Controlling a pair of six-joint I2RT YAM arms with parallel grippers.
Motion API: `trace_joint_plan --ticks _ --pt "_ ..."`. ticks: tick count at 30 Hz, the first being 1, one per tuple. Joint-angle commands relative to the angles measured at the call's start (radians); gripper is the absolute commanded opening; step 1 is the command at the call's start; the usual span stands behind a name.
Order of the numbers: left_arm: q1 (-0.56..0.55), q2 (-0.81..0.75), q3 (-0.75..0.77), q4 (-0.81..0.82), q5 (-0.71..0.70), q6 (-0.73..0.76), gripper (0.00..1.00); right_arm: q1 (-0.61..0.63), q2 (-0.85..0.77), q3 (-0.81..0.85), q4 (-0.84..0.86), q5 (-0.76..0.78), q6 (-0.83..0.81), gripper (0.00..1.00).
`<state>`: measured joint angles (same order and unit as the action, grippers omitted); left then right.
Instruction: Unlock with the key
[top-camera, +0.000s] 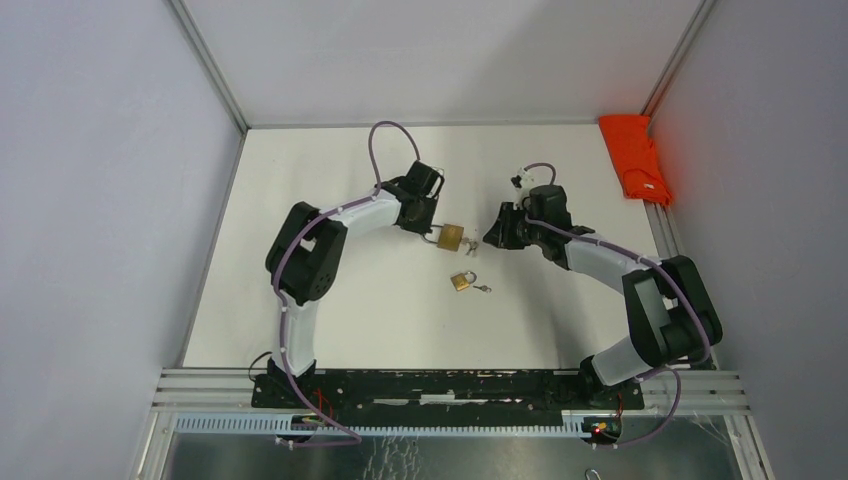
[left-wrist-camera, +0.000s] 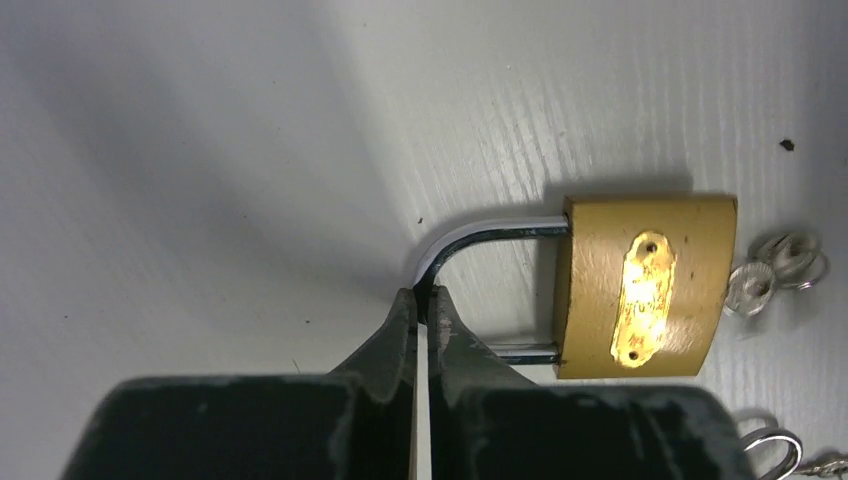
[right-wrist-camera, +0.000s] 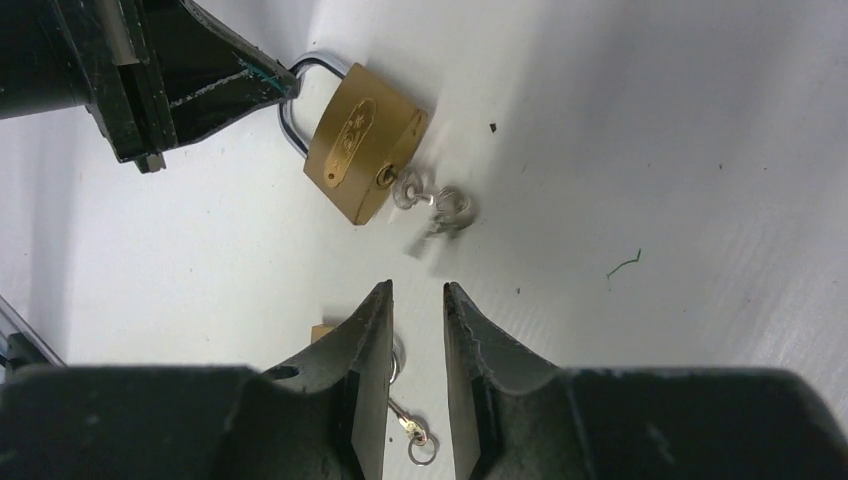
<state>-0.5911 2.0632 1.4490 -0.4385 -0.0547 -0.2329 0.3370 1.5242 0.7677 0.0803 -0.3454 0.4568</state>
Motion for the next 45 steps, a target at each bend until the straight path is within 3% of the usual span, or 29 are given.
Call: trace_joint_plan --ticks 1,10,18,22,36,45 --pt "-0.002 0.048 -0.119 -0.006 -0.006 -0.084 0.02 0.011 -0.032 -0.003 -0.002 0.016 -0.075 0.30" --pt "0.022 -0.041 -0.270 0.115 0.110 -0.170 0.02 0.115 0.009 0.079 -0.105 0.223 -0.231 0.29" --pt "0.022 -0.093 -0.289 0.100 0.097 -0.163 0.02 0.164 0.117 0.179 -0.119 0.243 -0.321 0.28" --pt "0.027 -0.096 -0.287 0.091 0.081 -0.149 0.02 0.216 0.188 0.247 -0.187 0.331 -0.378 0.29" --pt "0.034 -0.138 -0.322 0.129 0.159 -0.143 0.02 0.220 0.307 0.311 -0.202 0.239 -0.326 0.31" --pt "0.033 -0.147 -0.391 0.192 0.223 -0.164 0.02 0.194 0.212 0.225 -0.132 0.131 -0.183 0.35"
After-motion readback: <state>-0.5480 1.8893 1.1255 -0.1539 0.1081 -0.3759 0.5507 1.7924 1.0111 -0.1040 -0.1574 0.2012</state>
